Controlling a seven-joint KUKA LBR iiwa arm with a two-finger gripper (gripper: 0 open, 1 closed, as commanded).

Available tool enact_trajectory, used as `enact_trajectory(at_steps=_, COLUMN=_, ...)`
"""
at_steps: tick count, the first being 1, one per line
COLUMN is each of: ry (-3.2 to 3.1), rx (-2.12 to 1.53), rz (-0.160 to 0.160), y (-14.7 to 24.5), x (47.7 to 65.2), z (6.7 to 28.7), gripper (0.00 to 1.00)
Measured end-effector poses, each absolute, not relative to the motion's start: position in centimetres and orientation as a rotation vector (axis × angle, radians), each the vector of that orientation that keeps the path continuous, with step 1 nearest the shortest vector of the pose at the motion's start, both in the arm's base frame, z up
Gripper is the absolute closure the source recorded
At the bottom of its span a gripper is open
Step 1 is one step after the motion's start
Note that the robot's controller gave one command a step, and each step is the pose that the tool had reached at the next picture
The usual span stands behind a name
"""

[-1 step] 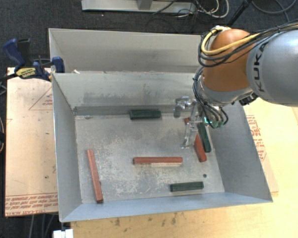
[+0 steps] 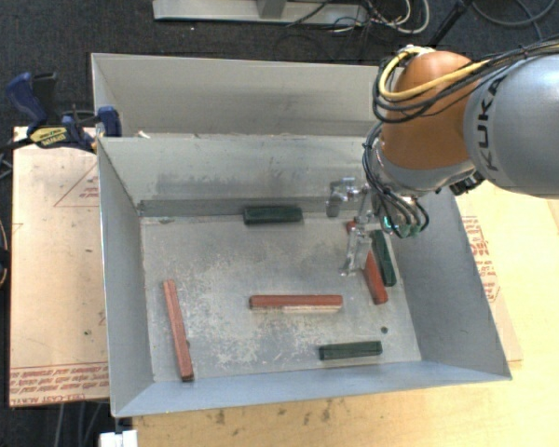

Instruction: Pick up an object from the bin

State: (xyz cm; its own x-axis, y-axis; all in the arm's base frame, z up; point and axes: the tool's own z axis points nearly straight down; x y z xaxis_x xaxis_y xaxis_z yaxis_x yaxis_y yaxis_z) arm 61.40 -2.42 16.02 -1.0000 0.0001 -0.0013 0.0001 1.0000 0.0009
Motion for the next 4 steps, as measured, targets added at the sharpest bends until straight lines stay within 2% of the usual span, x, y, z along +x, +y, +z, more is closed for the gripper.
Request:
enact_trajectory(at_steps=1, ry=3.133, rx=-0.107, rz=-0.001, y=-0.5, x=58.1, z=12.5, gripper=0.0)
enact_trajectory(at_steps=2, ry=3.14, rx=0.113, rz=0.002, y=1.5, x=55.7, z=8.0, gripper=1.0)
enact_trajectory(at_steps=3, ry=3.14, rx=0.113, rz=0.002, y=1.5, x=55.7, z=8.0, gripper=1.0)
enact_trajectory(at_steps=4, ry=3.139, rx=0.053, rz=0.001, y=3.0, x=55.9, z=20.0, gripper=1.0)
